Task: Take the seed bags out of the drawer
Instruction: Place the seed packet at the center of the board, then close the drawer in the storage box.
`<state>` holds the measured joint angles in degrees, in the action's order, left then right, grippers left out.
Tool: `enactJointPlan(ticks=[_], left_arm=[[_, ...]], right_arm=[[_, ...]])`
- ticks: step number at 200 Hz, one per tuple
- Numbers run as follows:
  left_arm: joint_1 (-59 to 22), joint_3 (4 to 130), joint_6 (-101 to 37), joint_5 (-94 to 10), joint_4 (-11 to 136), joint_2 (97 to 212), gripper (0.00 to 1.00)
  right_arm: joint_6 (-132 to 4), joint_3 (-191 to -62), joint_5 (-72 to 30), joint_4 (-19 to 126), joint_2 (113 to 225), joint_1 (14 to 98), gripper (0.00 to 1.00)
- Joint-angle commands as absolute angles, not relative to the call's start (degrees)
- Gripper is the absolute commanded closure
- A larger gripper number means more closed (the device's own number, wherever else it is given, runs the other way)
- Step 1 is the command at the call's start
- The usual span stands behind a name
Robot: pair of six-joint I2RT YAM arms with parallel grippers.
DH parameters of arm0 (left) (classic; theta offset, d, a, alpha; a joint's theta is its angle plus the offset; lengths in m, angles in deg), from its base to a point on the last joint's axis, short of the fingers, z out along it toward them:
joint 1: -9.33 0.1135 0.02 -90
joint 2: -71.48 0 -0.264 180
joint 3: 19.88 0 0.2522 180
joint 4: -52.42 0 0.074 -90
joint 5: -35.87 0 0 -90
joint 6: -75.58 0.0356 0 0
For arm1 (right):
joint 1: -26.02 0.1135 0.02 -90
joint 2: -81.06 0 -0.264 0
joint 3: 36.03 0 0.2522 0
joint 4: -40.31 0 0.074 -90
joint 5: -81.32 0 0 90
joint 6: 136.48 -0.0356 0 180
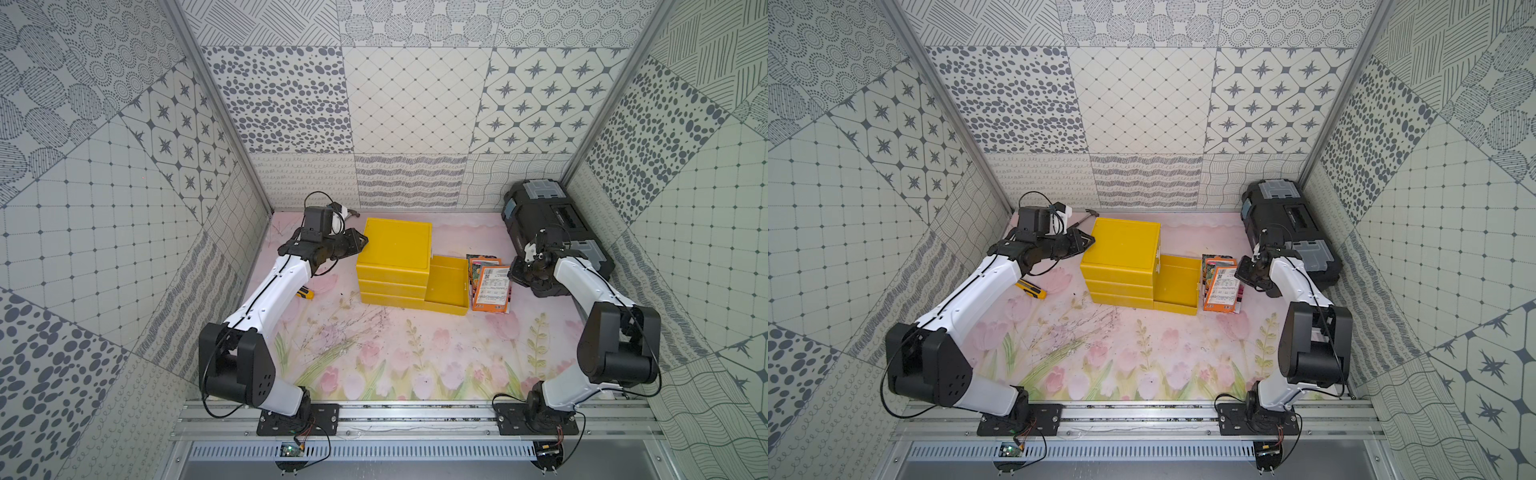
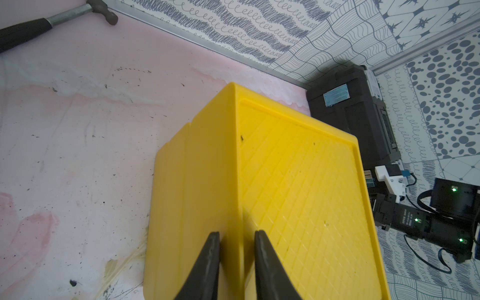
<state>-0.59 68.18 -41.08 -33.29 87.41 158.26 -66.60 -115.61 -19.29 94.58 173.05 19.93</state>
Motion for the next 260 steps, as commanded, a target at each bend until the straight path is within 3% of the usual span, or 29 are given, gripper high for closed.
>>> enactJointPlan(ticks=[1, 20, 41, 147, 260], left_arm=[[-0.87, 67.33, -40.13, -30.31, 100.98, 159.16, 0.75], [-0.94, 67.31, -40.17, -30.3, 100.94, 159.04, 0.75], [-0.9, 67.36, -40.17, -30.3, 100.91, 159.1, 0.75], [-0.94, 67.26, -39.95, -30.59, 101.09, 158.83, 0.75], [-0.92, 66.79, -40.01, -29.87, 100.24, 158.31, 0.75]], right_arm=[[-65.88, -116.2, -15.89, 93.18, 173.37, 19.82, 0.97], [-66.13, -116.16, -12.99, 93.18, 172.85, 19.98, 0.67], [-65.91, -115.89, -11.05, 93.18, 171.66, 21.28, 0.54], [-70.77, -113.75, -17.21, 86.27, 175.68, 35.47, 0.54], [-80.64, -115.23, -31.5, 74.01, 184.64, 41.95, 0.57]])
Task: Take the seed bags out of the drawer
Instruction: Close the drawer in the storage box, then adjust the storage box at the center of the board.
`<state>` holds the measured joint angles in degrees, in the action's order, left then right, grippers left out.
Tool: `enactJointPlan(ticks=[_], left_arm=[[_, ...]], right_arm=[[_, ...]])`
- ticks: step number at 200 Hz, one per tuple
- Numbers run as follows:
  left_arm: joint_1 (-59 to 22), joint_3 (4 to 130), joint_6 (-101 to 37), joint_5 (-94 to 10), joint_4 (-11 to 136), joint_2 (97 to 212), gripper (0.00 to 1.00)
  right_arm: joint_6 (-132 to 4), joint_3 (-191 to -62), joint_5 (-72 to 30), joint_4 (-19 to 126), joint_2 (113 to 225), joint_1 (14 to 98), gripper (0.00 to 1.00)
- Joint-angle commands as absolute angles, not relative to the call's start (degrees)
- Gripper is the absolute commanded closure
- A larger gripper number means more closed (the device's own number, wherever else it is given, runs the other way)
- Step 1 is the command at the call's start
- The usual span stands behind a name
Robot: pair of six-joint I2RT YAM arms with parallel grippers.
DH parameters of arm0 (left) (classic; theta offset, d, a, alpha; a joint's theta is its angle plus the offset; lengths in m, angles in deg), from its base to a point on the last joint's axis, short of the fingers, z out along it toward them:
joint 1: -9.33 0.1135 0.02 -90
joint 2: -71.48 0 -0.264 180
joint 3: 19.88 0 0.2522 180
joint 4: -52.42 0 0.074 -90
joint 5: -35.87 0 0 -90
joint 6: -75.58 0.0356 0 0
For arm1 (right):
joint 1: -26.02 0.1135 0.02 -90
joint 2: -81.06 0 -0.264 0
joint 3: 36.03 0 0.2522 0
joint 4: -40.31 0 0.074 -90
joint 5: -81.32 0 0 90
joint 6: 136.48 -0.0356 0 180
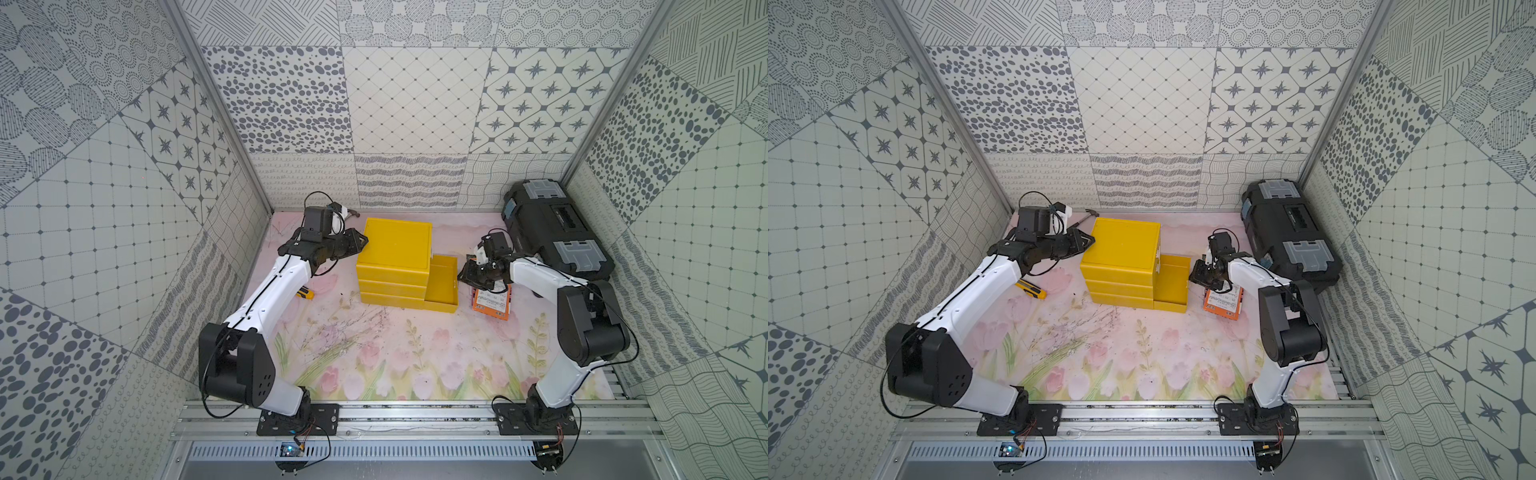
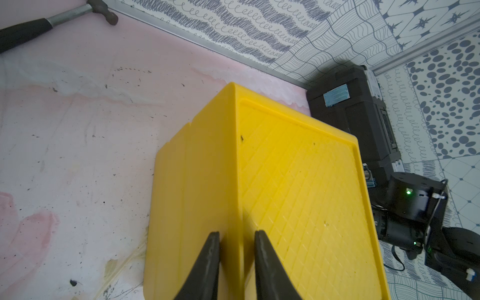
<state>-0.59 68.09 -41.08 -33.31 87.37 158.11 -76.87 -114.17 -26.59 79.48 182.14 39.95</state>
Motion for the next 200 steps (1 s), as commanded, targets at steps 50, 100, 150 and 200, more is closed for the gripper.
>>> enactJointPlan(ticks=[50, 100, 150, 200], left_arm=[[-0.95, 66.56, -39.95, -29.96, 99.86, 157.96, 0.74], [-0.89, 66.56, -39.69, -30.29, 99.75, 157.52, 0.75], [-0.86, 69.24, -37.45, -33.38, 102.92, 155.92, 0.74], [1.72, 71.81, -37.87, -33.57, 105.89, 151.43, 0.64]], right_arm=[[-85.78, -118.22, -35.86, 68.87, 189.61, 46.12, 0.59], [-89.69, -119.79, -38.67, 64.29, 193.45, 49.5, 0.6], [-91.22, -122.35, -39.79, 62.54, 196.43, 51.41, 0.6], [-89.44, -121.86, -36.83, 64.56, 194.64, 50.42, 0.59]])
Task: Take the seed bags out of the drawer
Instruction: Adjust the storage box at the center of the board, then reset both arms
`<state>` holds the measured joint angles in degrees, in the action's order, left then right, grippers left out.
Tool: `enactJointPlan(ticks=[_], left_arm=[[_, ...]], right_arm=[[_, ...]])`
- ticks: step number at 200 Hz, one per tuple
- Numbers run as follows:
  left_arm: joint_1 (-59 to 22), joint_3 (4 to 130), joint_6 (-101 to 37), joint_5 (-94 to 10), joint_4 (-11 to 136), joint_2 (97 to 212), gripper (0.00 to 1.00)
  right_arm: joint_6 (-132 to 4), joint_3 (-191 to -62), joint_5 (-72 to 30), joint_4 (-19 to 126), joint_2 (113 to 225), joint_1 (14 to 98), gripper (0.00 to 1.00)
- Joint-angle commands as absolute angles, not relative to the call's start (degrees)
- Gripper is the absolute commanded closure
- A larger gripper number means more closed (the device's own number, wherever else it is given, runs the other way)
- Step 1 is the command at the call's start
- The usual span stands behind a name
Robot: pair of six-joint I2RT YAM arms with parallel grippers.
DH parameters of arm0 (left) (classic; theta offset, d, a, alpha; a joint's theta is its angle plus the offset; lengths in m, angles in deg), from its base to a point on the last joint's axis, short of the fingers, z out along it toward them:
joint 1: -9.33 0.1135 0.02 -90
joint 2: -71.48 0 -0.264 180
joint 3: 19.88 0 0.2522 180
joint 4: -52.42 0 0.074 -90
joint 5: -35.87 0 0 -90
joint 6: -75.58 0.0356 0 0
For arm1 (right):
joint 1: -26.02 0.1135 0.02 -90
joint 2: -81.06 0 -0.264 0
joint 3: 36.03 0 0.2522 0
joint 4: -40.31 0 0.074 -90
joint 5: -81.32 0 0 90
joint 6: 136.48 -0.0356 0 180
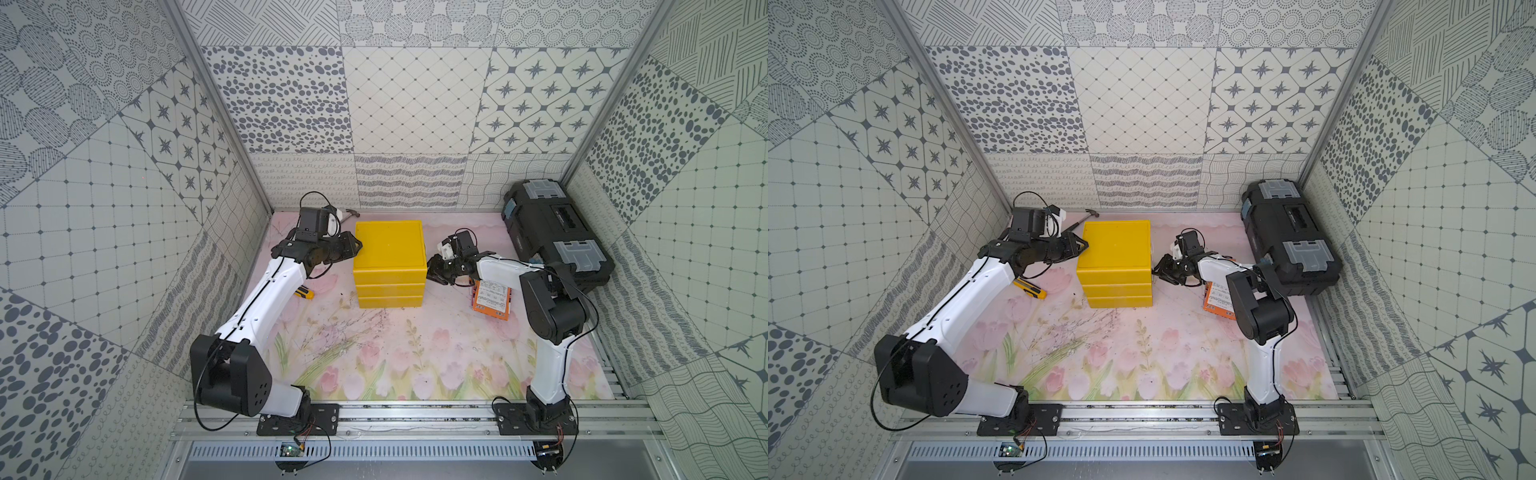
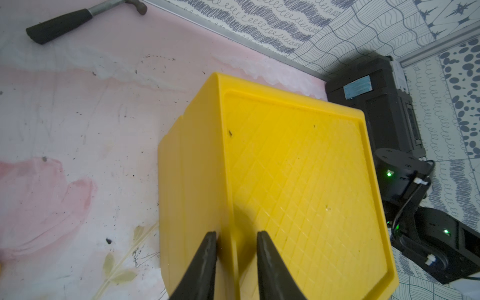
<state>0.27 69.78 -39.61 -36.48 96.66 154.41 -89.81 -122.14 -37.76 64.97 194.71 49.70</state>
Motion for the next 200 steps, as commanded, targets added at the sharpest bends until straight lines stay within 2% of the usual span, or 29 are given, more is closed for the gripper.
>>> enactJointPlan(ticks=[1, 14, 38, 44, 55, 58, 74, 93, 100, 108, 127, 135, 147, 171, 200], left_arm=[[1.79, 71.87, -37.83, -33.52, 105.99, 151.27, 0.63], [2.57, 72.62, -38.19, -33.52, 106.45, 149.55, 0.57], [4.06, 73.43, -38.82, -34.43, 105.37, 146.18, 0.43], [4.4, 73.51, -38.98, -35.18, 104.98, 145.21, 0.24], [4.59, 74.12, -38.78, -38.37, 104.48, 143.74, 0.04], [4.6, 74.33, -38.66, -39.44, 104.5, 143.42, 0.01], [4.62, 74.71, -35.83, -45.81, 102.78, 141.96, 0.01], [4.59, 74.22, -28.23, -47.06, 100.12, 139.73, 0.0], [4.6, 72.65, -26.12, -48.45, 98.53, 138.5, 0.0], [4.67, 68.96, -25.04, -50.93, 94.28, 136.49, 0.02], [4.73, 56.4, -25.4, -54.53, 77.78, 129.83, 0.0], [4.7, 51.7, -24.58, -53.39, 72.09, 127.66, 0.01], [4.7, 47.09, -25.78, -55.29, 67.82, 127.29, 0.01], [4.88, 39.45, -27.37, -62.9, 63.25, 132.11, 0.0], [5.02, 27.42, -24.64, -68.63, 50.44, 138.03, 0.01]], right_arm=[[-89.41, -121.73, -36.73, 64.63, 194.41, 50.39, 0.59], [-88.13, -120.21, -35.25, 65.13, 191.89, 49.18, 0.55], [-83.54, -118.46, -30.85, 67.69, 185.22, 47.24, 0.42], [-81.89, -118.34, -29.4, 68.51, 183.38, 46.92, 0.39], [-78.31, -118.39, -25.85, 70.16, 179.49, 46.67, 0.35], [-77.2, -118.47, -24.75, 70.58, 178.46, 46.63, 0.35], [-72.0, -118.53, -18.18, 71.47, 172.67, 46.66, 0.3], [-66.06, -117.2, -6.79, 68.3, 166.09, 46.85, 0.24], [-62.76, -115.38, -3.64, 64.24, 163.85, 46.85, 0.21], [-57.64, -113.09, -2.45, 58.61, 161.49, 46.85, 0.13], [-50.08, -104.35, 2.68, 41.04, 157.59, 46.85, 0.11], [-47.02, -100.57, 4.13, 33.68, 155.93, 46.86, 0.01], [-45.15, -97.99, 5.87, 29.63, 154.49, 46.2, 0.01], [-47.74, -98.55, 7.03, 37.67, 154.87, 42.79, 0.01], [-47.52, -89.57, 11.0, 30.9, 156.94, 40.91, 0.01]])
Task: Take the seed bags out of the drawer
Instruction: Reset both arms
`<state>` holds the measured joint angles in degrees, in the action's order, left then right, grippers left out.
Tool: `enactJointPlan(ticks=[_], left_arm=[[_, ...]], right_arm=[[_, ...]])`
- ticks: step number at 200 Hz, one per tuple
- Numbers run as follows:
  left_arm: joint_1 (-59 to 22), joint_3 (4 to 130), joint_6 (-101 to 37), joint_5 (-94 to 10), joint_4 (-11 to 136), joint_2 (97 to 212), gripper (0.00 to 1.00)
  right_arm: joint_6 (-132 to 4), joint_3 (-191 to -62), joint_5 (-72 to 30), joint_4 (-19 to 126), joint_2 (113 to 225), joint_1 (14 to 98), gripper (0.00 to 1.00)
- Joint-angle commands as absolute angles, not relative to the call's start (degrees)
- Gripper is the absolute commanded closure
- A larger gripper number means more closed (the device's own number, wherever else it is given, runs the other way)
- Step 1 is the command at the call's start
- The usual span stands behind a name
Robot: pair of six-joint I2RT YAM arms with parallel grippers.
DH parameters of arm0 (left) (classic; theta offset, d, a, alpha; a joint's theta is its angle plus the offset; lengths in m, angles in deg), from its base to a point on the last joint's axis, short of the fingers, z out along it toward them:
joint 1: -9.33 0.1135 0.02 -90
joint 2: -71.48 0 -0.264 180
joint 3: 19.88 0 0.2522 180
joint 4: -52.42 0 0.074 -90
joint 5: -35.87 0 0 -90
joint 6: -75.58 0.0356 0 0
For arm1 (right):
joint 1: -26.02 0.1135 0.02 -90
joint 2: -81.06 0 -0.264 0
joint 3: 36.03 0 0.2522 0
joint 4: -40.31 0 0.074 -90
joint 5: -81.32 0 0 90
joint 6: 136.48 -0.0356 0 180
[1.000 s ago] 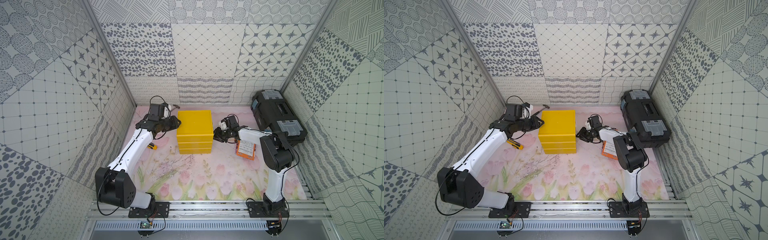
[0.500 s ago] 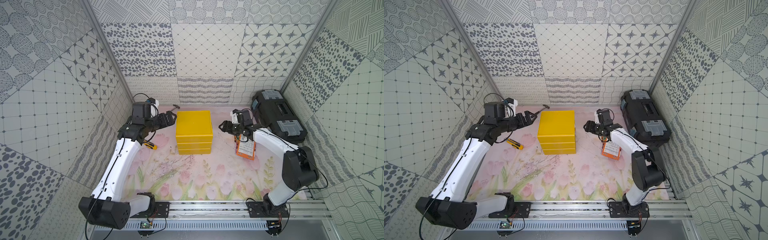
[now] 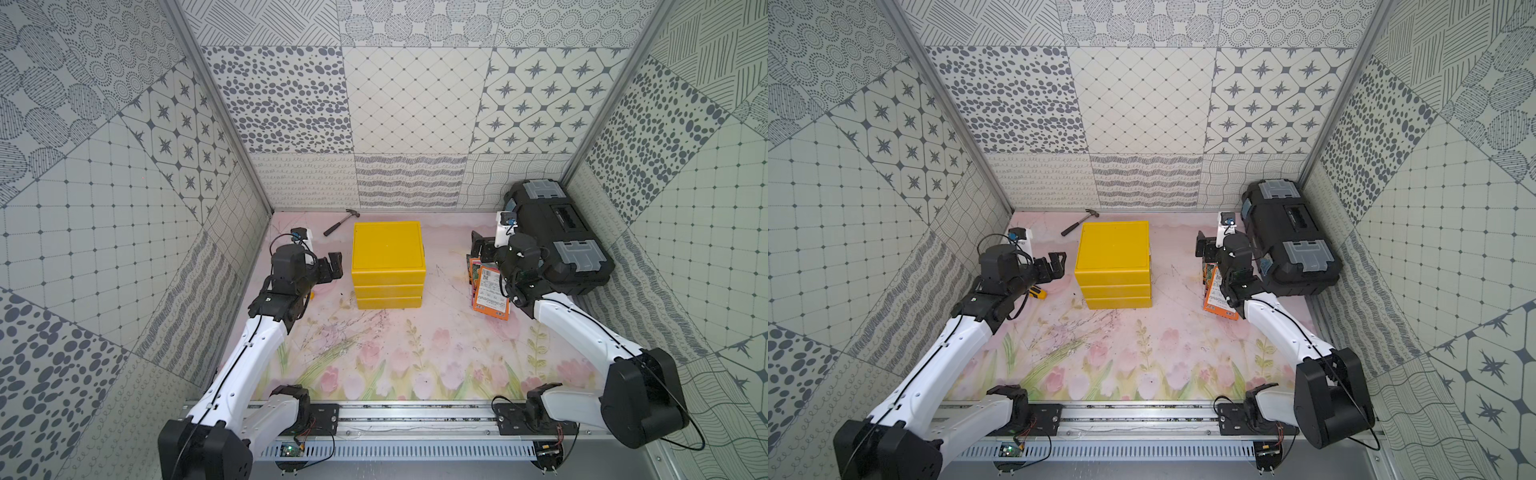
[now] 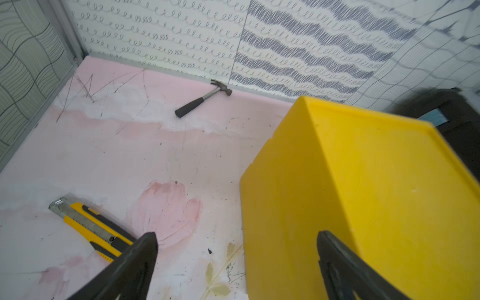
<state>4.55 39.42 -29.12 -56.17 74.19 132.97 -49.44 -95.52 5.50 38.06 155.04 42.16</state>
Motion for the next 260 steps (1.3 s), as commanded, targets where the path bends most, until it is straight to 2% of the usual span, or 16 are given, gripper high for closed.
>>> enactJointPlan(ticks=[1, 27, 38, 47, 59, 102, 116, 127, 138, 148, 159, 169, 186, 218, 260], left_arm=[[4.97, 27.09, -24.5, -68.72, 49.96, 138.15, 0.01], [5.61, 21.98, -23.48, -70.58, 43.75, 144.48, 0.0], [5.78, 20.09, -23.39, -70.58, 39.32, 147.38, 0.0], [5.93, 18.63, -22.96, -69.98, 34.12, 149.93, 0.0], [5.98, 20.99, -23.68, -68.53, 36.67, 151.53, 0.0], [6.47, 15.59, -20.95, -67.17, 16.53, 158.85, 0.01], [6.01, 14.08, -19.16, -67.04, 9.3, 162.42, 0.0], [5.76, 15.89, -20.71, -66.97, 16.62, 160.65, 0.0], [5.58, 15.79, -19.35, -68.09, 13.11, 162.4, 0.01], [5.61, 16.62, -20.61, -67.84, 17.36, 161.02, 0.0], [5.55, 16.0, -19.4, -68.1, 13.74, 162.17, 0.0], [5.54, 16.57, -20.47, -67.85, 16.96, 161.17, 0.01], [5.5, 16.32, -19.87, -68.07, 15.13, 161.78, 0.0], [5.53, 16.51, -20.19, -68.0, 16.15, 161.56, 0.01], [5.47, 16.52, -20.22, -68.01, 16.08, 161.54, 0.0]], right_arm=[[-47.53, -89.36, 11.14, 30.8, 157.06, 40.85, 0.01], [-46.38, -83.2, 15.21, 22.74, 161.6, 39.87, 0.0], [-47.31, -85.1, 12.98, 29.83, 160.58, 39.48, 0.0], [-47.45, -84.79, 12.53, 28.02, 161.09, 38.97, 0.0], [-47.53, -84.85, 12.5, 27.06, 161.39, 38.21, 0.0], [-45.21, -77.58, 12.81, 20.82, 159.74, 36.15, 0.01], [-46.21, -73.09, 12.4, 14.44, 160.76, 35.44, 0.0], [-45.54, -71.27, 12.92, 9.0, 161.47, 35.33, 0.0], [-46.52, -70.91, 8.5, 8.86, 161.66, 34.16, 0.0], [-46.4, -70.57, 7.35, 4.88, 164.84, 33.92, 0.0], [-46.16, -69.77, 5.41, -1.29, 169.74, 33.41, 0.0], [-46.48, -69.63, 5.43, -4.75, 172.11, 32.94, 0.01], [-46.81, -71.55, 2.64, 2.88, 169.9, 32.02, 0.01], [-48.23, -73.07, -2.27, 5.37, 170.31, 29.54, 0.01], [-48.14, -72.99, -2.26, 5.45, 170.2, 29.48, 0.01]])
